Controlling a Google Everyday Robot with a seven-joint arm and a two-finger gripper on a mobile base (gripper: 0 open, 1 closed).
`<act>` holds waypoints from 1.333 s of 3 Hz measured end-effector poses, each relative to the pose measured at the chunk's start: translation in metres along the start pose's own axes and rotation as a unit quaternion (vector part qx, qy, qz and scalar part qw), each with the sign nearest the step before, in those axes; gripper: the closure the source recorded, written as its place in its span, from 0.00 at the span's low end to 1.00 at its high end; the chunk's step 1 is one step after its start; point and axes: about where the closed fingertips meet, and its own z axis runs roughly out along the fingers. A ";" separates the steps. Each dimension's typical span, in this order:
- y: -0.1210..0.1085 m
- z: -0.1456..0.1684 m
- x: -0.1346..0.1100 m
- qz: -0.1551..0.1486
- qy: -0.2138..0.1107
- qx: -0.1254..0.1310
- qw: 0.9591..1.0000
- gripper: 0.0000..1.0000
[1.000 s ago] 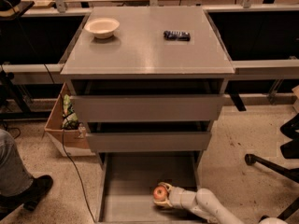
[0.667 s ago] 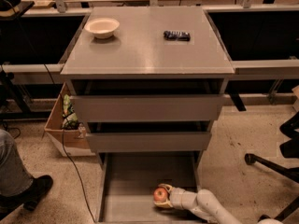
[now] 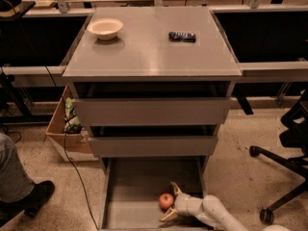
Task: Place apple into bottom drawer
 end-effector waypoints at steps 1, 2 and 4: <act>0.000 0.000 0.000 0.000 0.000 0.000 1.000 0.00; -0.017 -0.050 -0.024 -0.008 0.023 0.035 0.999 0.00; -0.064 -0.211 -0.086 -0.027 0.104 0.166 0.980 0.00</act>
Offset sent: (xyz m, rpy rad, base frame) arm -0.0086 -0.0592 0.1080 -0.0899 -0.0561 -0.0958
